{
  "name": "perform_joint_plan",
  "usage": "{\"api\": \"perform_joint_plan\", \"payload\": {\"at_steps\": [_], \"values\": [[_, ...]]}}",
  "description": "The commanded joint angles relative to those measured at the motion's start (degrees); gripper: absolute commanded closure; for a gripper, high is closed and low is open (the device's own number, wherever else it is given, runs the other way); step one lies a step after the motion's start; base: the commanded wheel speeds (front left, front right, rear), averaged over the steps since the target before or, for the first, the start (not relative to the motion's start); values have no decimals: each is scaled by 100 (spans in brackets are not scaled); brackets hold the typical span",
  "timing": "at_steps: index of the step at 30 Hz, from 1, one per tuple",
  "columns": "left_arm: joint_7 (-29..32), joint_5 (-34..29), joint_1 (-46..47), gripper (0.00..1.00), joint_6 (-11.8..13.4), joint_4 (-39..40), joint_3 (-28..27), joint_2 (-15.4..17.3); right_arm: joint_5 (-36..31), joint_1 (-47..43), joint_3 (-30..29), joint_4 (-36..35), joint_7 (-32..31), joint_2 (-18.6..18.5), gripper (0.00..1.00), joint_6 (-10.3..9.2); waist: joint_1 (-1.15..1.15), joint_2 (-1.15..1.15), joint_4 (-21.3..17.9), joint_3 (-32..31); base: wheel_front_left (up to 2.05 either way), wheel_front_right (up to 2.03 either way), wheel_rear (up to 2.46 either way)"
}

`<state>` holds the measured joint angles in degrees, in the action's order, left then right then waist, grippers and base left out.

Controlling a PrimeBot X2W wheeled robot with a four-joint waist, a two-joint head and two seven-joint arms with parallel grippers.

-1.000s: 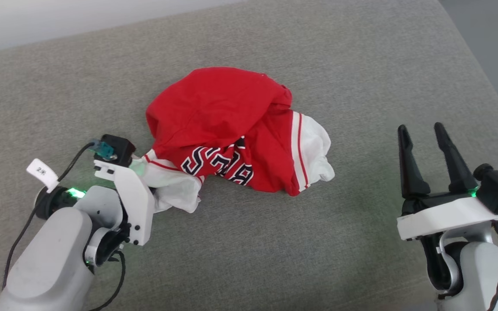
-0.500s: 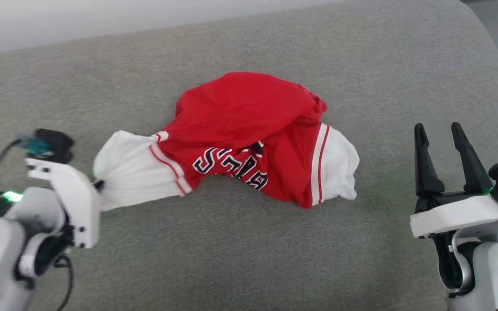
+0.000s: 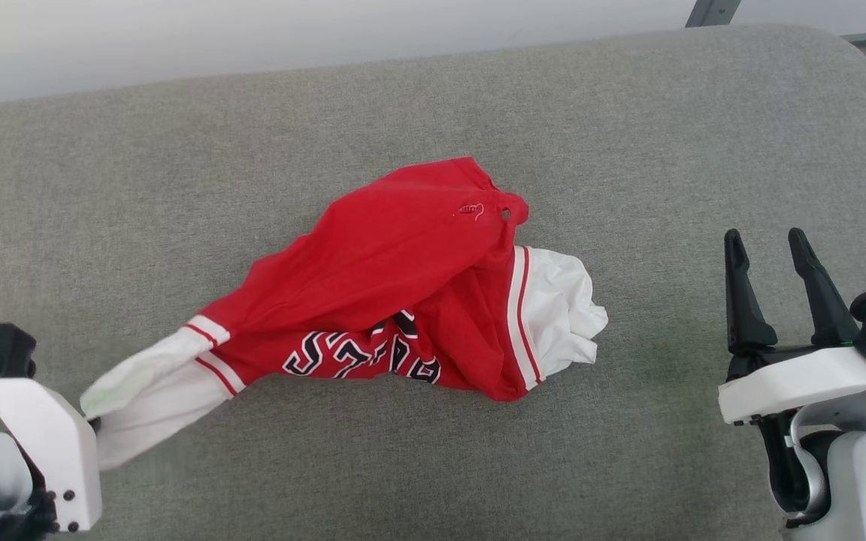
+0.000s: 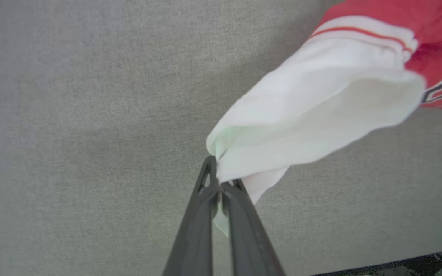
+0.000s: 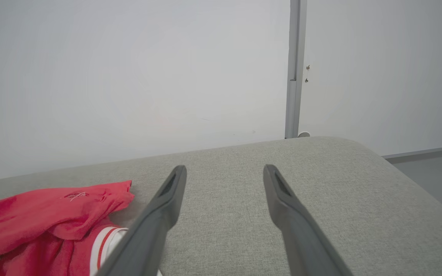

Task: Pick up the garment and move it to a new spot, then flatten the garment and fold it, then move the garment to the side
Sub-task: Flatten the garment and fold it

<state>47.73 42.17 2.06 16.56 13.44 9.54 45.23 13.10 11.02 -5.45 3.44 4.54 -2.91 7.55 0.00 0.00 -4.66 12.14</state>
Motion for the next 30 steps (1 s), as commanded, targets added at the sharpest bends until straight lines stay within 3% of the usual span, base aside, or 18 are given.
{"api": "perform_joint_plan", "payload": {"at_steps": [1, 4, 7, 8, 18, 23, 30], "values": [[-9, 33, -49, 100, -14, 3, -27, -35, -18, -65, 12, -12, -6, -2, 0, -12, 0, 0, 5, -10, 0, 0, 0], [-69, 153, -139, 98, -79, -103, -30, -88, -16, -76, 32, 6, -36, -1, 0, -12, 0, 0, 12, -36, 0, 0, 0], [-155, 69, -40, 55, -222, -182, 30, -33, 9, -64, 62, 16, -62, -2, 0, -12, 0, 0, 4, -47, 0, 0, 0], [-153, 53, 28, 0, -259, -179, 40, 2, 17, -54, 75, 16, -60, -1, 0, -12, 0, 0, -2, -45, 0, 0, 0], [408, 52, 1083, 0, -628, 613, 282, 243, 86, 82, 232, -12, 10, -1, 0, -12, 0, 0, -204, 40, 0, 0, 0], [770, 74, 1888, 0, -912, 716, 677, 68, 134, 200, 350, 40, 100, -1, 0, -12, 0, 0, -406, 114, 0, 0, 0], [1269, 59, 2861, 0, -1352, 146, 1438, -433, 269, 402, 506, 129, 244, -2, 0, -12, 0, 0, -728, 299, 0, 0, 0]]}}
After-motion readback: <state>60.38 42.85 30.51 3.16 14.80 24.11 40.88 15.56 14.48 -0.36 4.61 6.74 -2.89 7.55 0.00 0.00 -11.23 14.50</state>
